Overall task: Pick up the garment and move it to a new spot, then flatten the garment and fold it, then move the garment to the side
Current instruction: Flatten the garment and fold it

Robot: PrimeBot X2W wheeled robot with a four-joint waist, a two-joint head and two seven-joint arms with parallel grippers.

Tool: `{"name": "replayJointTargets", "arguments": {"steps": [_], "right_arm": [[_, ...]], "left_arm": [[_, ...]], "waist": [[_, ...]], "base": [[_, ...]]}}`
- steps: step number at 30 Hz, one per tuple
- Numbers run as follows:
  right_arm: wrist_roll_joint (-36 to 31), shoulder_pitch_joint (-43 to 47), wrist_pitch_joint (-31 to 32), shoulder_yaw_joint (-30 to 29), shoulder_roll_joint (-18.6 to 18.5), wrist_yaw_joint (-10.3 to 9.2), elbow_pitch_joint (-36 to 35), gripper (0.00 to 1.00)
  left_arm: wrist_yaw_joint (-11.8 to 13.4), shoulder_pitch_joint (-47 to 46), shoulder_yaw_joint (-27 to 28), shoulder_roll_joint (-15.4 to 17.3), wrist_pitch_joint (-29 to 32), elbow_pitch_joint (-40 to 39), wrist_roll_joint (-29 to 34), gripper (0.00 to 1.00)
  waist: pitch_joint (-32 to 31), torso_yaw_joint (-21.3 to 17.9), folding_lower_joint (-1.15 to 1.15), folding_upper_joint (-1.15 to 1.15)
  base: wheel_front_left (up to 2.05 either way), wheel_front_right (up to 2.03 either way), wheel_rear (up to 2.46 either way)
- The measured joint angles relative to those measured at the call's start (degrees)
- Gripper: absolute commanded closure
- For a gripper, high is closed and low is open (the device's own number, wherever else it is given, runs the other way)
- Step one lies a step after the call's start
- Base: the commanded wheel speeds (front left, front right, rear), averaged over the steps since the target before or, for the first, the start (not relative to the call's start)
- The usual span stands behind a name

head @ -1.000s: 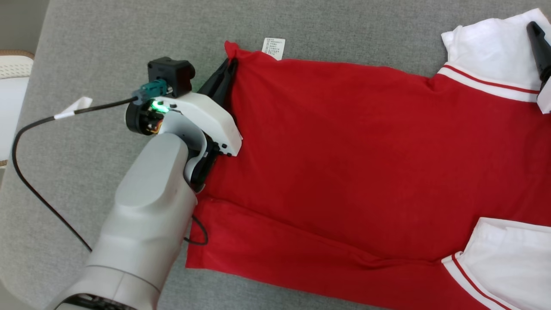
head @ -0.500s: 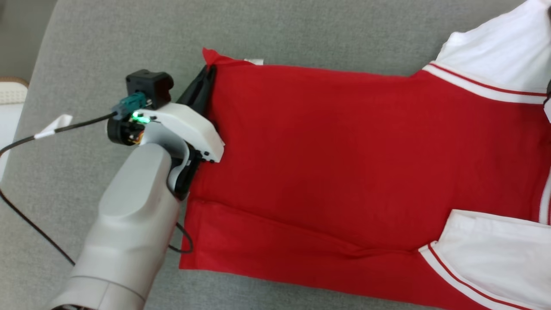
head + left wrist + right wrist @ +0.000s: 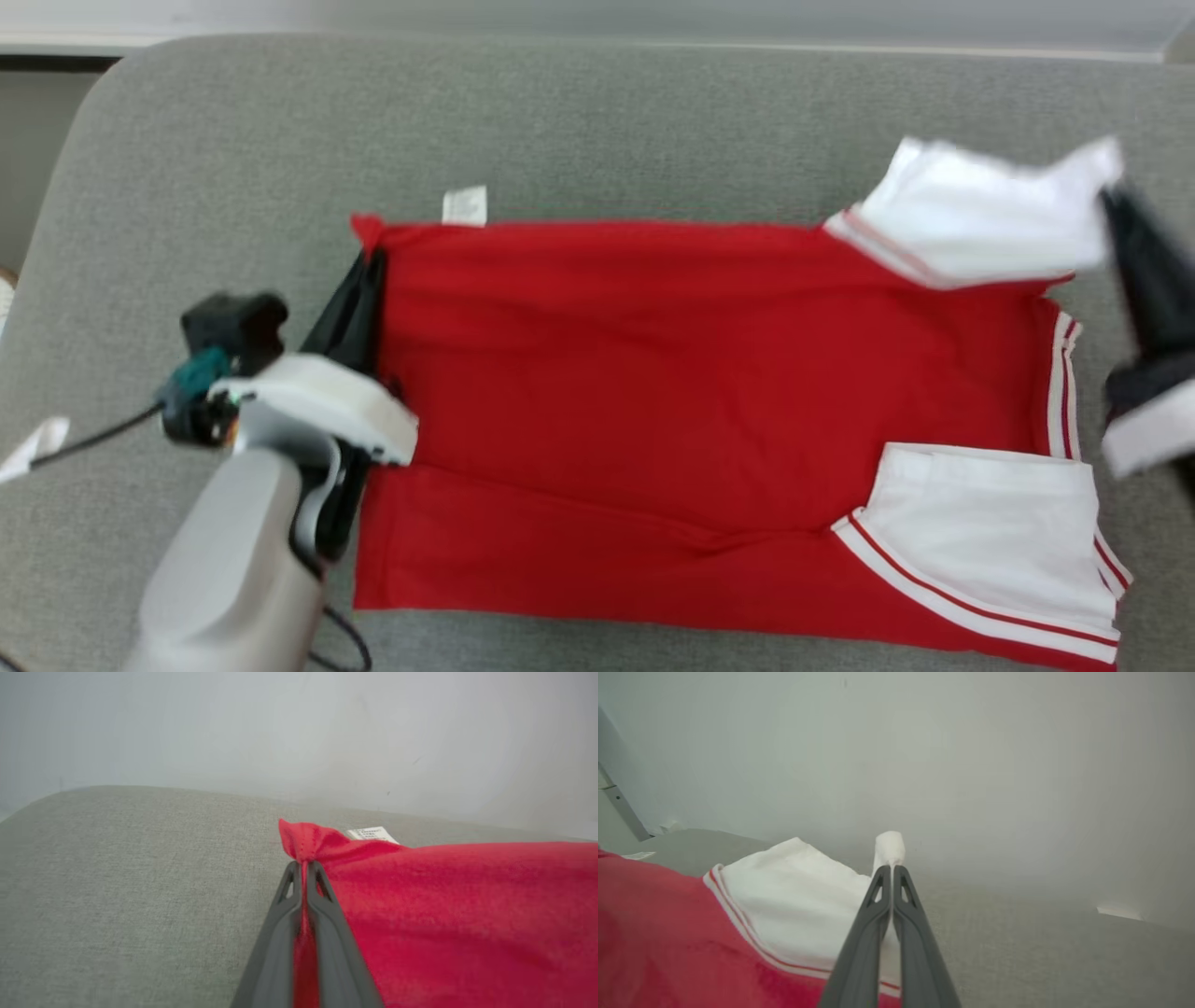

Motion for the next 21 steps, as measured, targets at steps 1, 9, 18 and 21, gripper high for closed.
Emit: {"name": "replayJointTargets", "arguments": {"steps": [1, 9, 18, 21], "right_arm": [[-0.2, 3.1, -0.1, -0.6, 0.8, 0.0, -2.0, 1.0], [-2.1, 24.2, 0.5, -7.2, 8.7, 0.0, -13.0, 1.0], [-2.5, 36.0, 2.9, -12.2, 15.7, 0.0, -15.7, 1.0], [-2.5, 37.5, 3.5, -12.2, 17.0, 0.0, -14.3, 0.02]], "left_arm": [[0.2, 1.9, 0.7, 0.3, 0.4, -1.5, -0.7, 1.0], [4.0, 14.4, 3.3, 2.3, 3.2, -11.9, -3.9, 1.0], [7.5, 25.3, 5.1, 3.2, 7.4, -20.7, -7.4, 1.0], [7.9, 27.6, 5.0, 2.8, 9.0, -20.9, -8.4, 0.0]], "waist": [[-0.3, -0.3, 0.0, 0.0], [-1.9, -2.6, 0.0, 0.0], [-3.6, -4.3, 0.0, 0.0], [-4.0, -4.4, 0.0, 0.0]], "base": [[0.0, 0.0, 0.0], [0.0, 0.0, 0.0], [0.0, 0.0, 0.0], [0.0, 0.0, 0.0]]}}
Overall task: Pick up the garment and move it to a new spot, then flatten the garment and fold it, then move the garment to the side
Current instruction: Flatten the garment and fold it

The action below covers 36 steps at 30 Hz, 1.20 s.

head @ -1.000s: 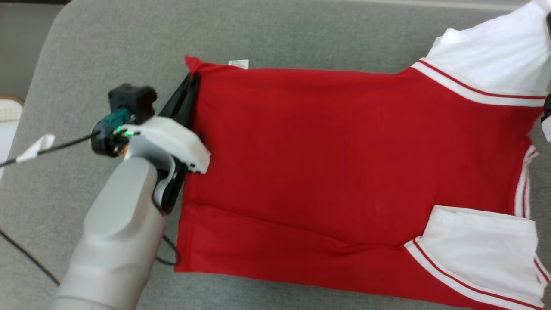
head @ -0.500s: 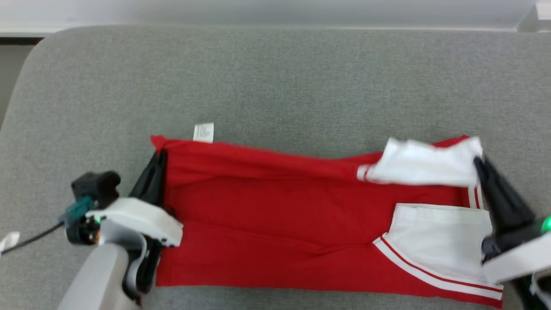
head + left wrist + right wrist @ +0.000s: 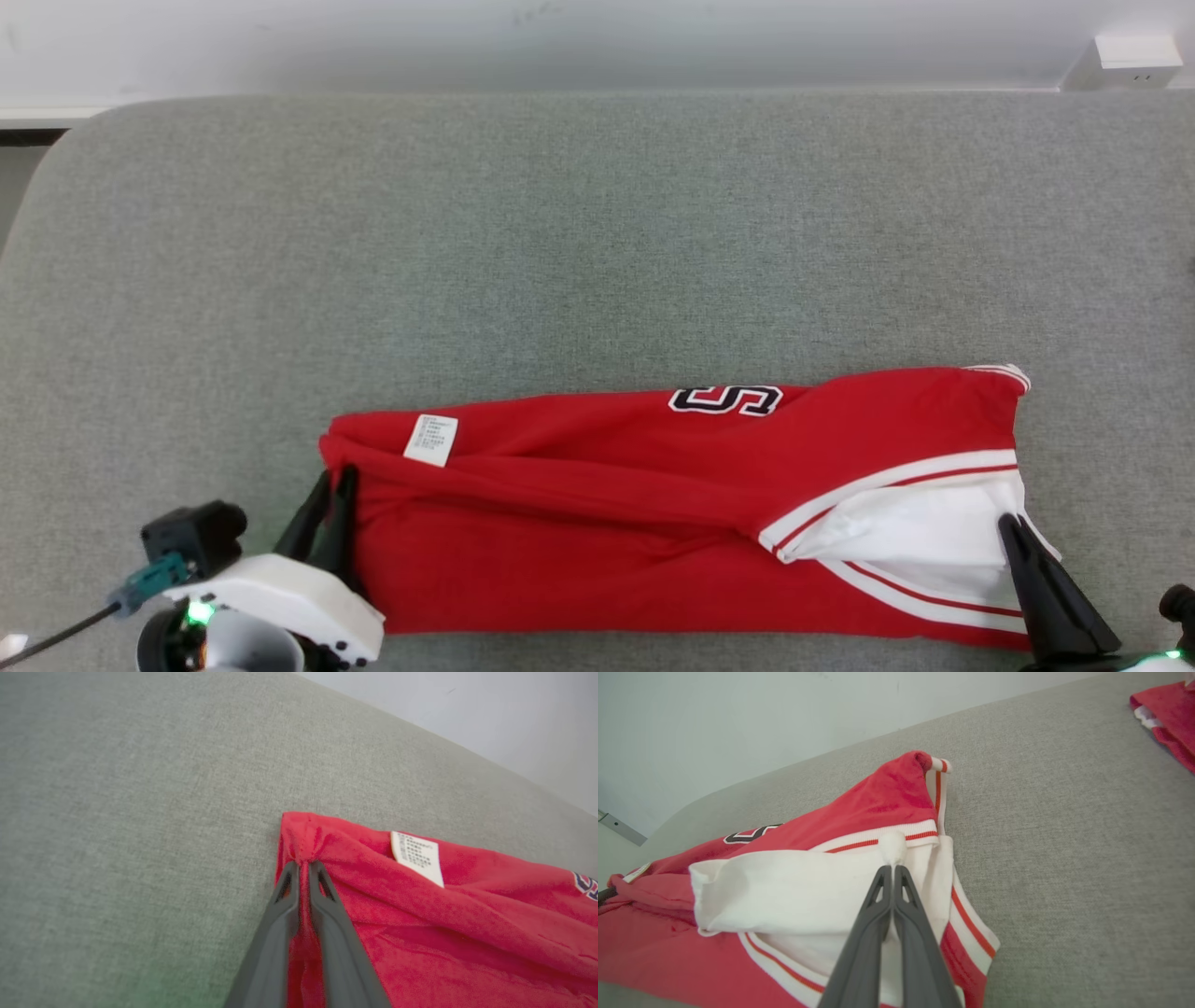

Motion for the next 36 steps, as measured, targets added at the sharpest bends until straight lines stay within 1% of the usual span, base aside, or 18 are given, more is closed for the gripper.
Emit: {"name": "replayJointTargets", "arguments": {"steps": [2, 5, 9, 11, 16, 19, 24, 33, 36], "right_arm": [[-0.1, 0.6, -0.4, 0.0, 0.5, 0.0, 0.3, 0.0], [-1.2, 0.9, -2.0, -0.3, 0.8, 0.0, -0.5, 0.0], [-4.1, 1.0, -4.1, -1.5, 1.6, 0.0, -5.3, 0.0], [-7.0, 0.7, -4.5, -3.9, 2.2, 0.0, -7.6, 0.0], [-13.5, -1.4, -2.1, -8.2, 4.8, 0.0, -12.3, 0.0], [-14.8, -2.0, -0.2, -9.5, 5.5, 0.0, -13.1, 0.0], [-16.2, -2.2, 1.8, -10.1, 6.2, 0.0, -13.1, 0.0], [-16.2, -2.4, 2.9, -9.8, 6.5, 0.0, -12.8, 0.0], [-16.1, -3.0, 4.1, -9.7, 5.7, 0.0, -10.2, 0.0]], "left_arm": [[0.0, 1.0, 0.1, -0.4, 0.0, -0.1, -1.1, 0.0], [1.4, 2.6, 0.9, -0.4, -2.6, -1.0, -0.5, 0.0], [4.7, 3.6, 1.0, 0.8, -7.9, -4.4, 5.1, 0.0], [6.4, 3.7, 0.3, 1.2, -9.1, -7.2, 7.9, 0.0], [8.5, 2.4, -2.2, 2.3, -9.9, -12.7, 13.5, 0.0], [9.2, 1.4, -3.7, 2.6, -8.1, -14.8, 15.7, 0.0], [9.4, 1.3, -4.4, 3.4, -6.0, -14.9, 16.1, 0.0], [9.2, 1.3, -4.7, 3.2, -5.8, -15.0, 15.4, 0.0], [9.2, 0.5, -4.9, 3.1, -5.9, -15.0, 15.4, 0.0]], "waist": [[-0.3, -0.1, 0.0, 0.0], [-0.8, -0.2, 0.0, 0.0], [-1.4, -0.3, 0.0, 0.0], [-1.7, -0.4, 0.0, 0.0], [-2.6, -0.4, 0.0, 0.0], [-3.0, -0.2, 0.0, 0.0], [-3.2, -0.1, 0.0, 0.0], [-3.0, -0.2, 0.0, 0.0], [-2.5, 0.0, 0.0, 0.0]], "base": [[0.0, 0.0, 0.0], [0.0, 0.0, 0.0], [0.0, 0.0, 0.0], [0.0, 0.0, 0.0], [0.0, 0.0, 0.0], [0.0, 0.0, 0.0], [0.0, 0.0, 0.0], [0.0, 0.0, 0.0], [0.0, 0.0, 0.0]]}}
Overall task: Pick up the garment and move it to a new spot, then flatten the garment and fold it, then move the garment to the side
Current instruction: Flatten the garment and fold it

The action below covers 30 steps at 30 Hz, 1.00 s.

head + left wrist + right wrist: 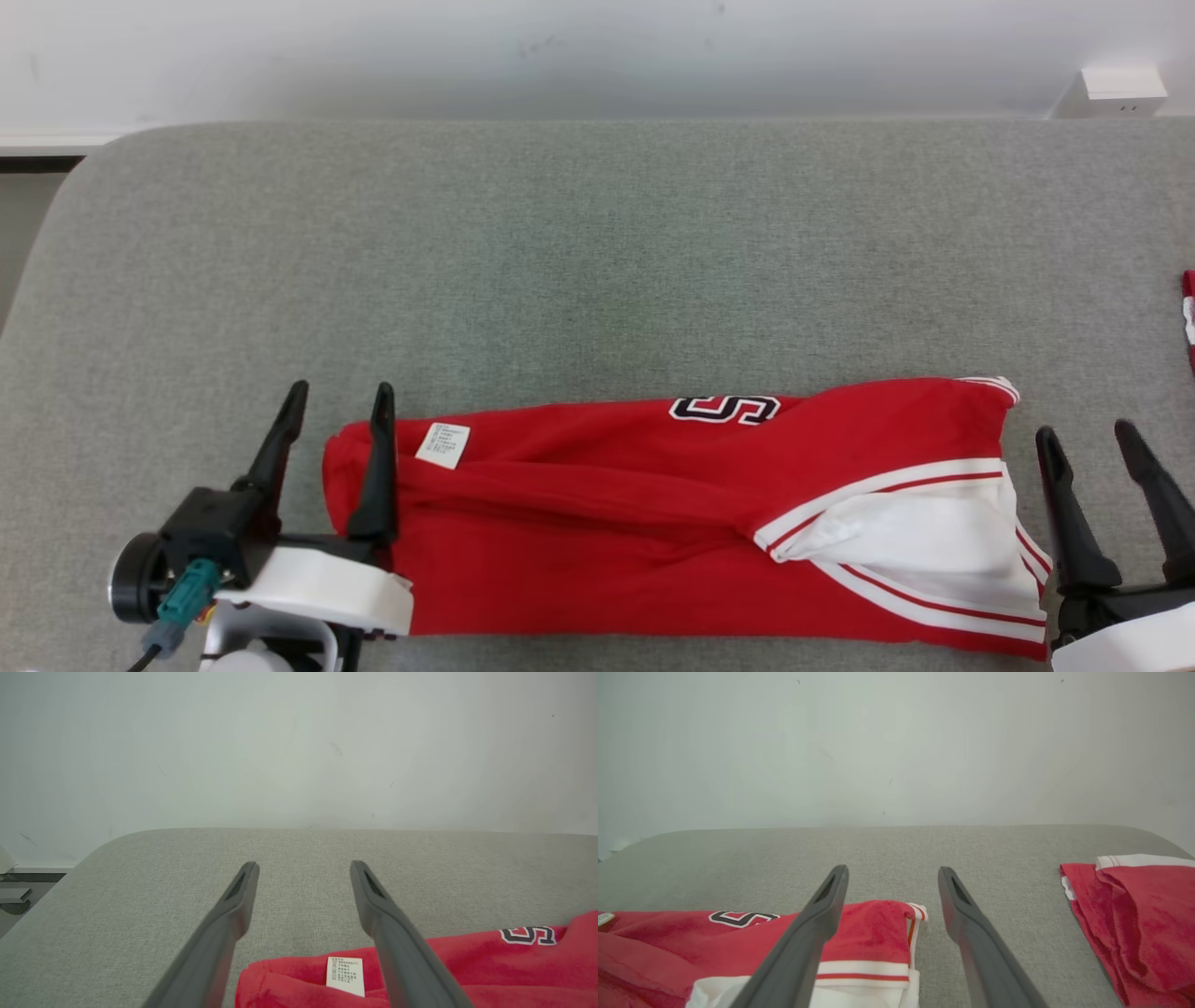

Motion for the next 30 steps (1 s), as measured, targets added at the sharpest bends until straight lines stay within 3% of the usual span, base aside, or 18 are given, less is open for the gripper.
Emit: {"name": "replayJointTargets", "arguments": {"steps": [12, 15, 16, 18, 25, 30], "right_arm": [[4.4, -5.4, 0.9, 5.6, -2.9, 0.0, 24.3, 0.0], [7.2, -7.3, 2.8, 8.7, -4.6, -0.02, 26.5, 0.0], [7.7, -7.8, 3.4, 9.7, -5.3, -0.15, 26.8, 0.24], [9.1, -8.5, 4.2, 10.8, -6.1, -0.16, 26.9, 1.0], [10.2, -9.2, 5.4, 13.2, -7.6, -0.14, 25.2, 1.0], [9.4, -8.1, 3.1, 9.7, -7.8, -0.05, 22.3, 1.0]], "left_arm": [[-0.4, -1.5, -1.2, -1.6, -1.2, 1.2, -0.6, 0.0], [-0.6, -1.9, -1.1, -1.7, -1.6, 1.7, -0.7, 0.0], [-0.6, -2.0, -1.0, -1.7, -1.8, 2.0, -0.7, 0.0], [-0.6, -2.0, -1.0, -1.7, -2.1, 2.1, -1.0, 0.0], [-0.5, -2.1, -1.1, -1.7, -2.4, 2.1, -1.0, 0.0], [-0.3, -2.0, -1.1, -1.6, -2.7, 2.2, -1.3, 0.0]], "waist": [[2.3, 2.4, 0.0, 0.0], [2.5, 2.8, 0.0, 0.0], [2.5, 2.8, 0.0, 0.0], [2.5, 2.7, 0.0, 0.0], [2.0, 2.4, 0.0, 0.0], [1.3, 2.1, 0.0, 0.0]], "base": [[0.0, 0.0, 0.0], [0.0, 0.0, 0.0], [0.0, 0.0, 0.0], [0.0, 0.0, 0.0], [0.0, 0.0, 0.0], [0.0, 0.0, 0.0]]}}
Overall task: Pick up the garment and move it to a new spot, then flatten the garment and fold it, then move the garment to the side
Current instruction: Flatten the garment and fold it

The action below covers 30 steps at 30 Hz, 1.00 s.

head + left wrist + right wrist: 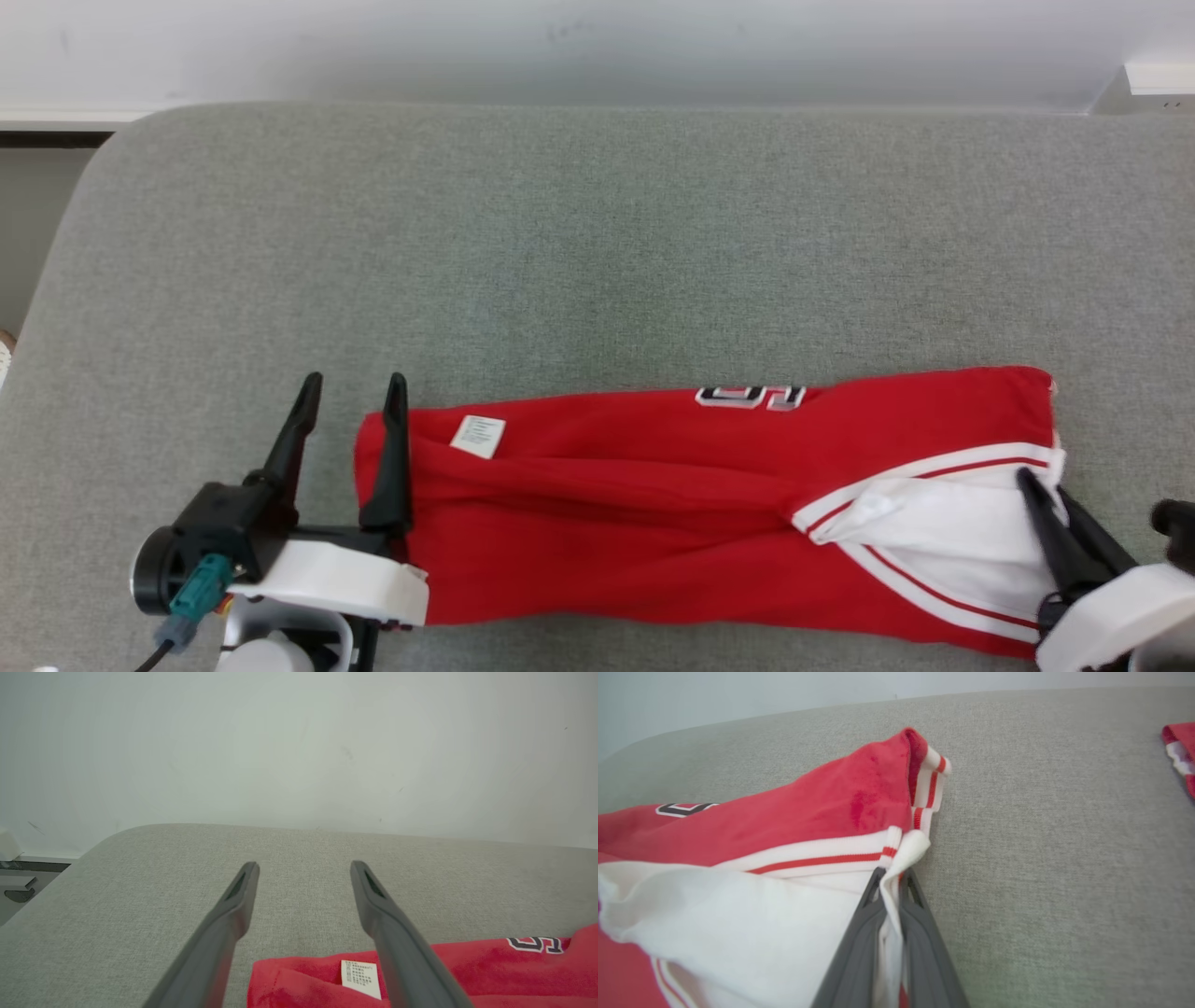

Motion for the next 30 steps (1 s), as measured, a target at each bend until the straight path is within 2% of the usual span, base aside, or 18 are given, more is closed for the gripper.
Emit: {"name": "replayJointTargets", "arguments": {"steps": [8, 13, 17, 21, 26, 30], "right_arm": [[-1.9, 5.4, 0.9, -10.5, -1.8, 0.07, -3.6, 1.0], [-4.0, 5.0, 4.3, -10.6, -2.2, 0.07, -8.6, 1.0], [-6.1, 1.9, 9.8, -4.2, -1.6, 0.05, -16.2, 1.0], [-5.7, -2.0, 13.8, 5.1, 1.1, 0.05, -20.6, 1.0], [-2.6, -7.8, 14.8, 16.6, 5.9, 0.05, -16.8, 1.0], [-0.7, -12.7, 11.4, 22.6, 9.9, 0.04, -9.5, 1.0]], "left_arm": [[0.3, 0.8, 0.0, 0.2, 0.0, -0.1, -0.5, 0.0], [0.3, 0.9, -0.1, 0.4, 0.0, -0.2, -0.8, 0.0], [0.3, 0.9, -0.4, 0.4, 0.0, -0.3, -0.9, 0.0], [0.0, 0.8, -1.0, 0.1, 0.0, -0.2, -1.0, 0.0], [-0.4, -0.3, -1.9, -0.9, -0.5, 0.3, -1.2, 0.0], [-1.1, -1.8, -2.8, -2.2, -1.2, 1.7, -1.5, 0.0]], "waist": [[-1.3, -0.6, 0.0, 0.0], [-2.1, -1.2, 0.0, 0.0], [-2.9, -1.4, 0.0, 0.0], [-3.2, -0.7, 0.0, 0.0], [-2.7, 1.4, 0.0, 0.0], [-1.6, 3.7, 0.0, 0.0]], "base": [[0.0, 0.0, 0.0], [0.0, 0.0, 0.0], [0.0, 0.0, 0.0], [0.0, 0.0, 0.0], [0.0, 0.0, 0.0], [0.0, 0.0, 0.0]]}}
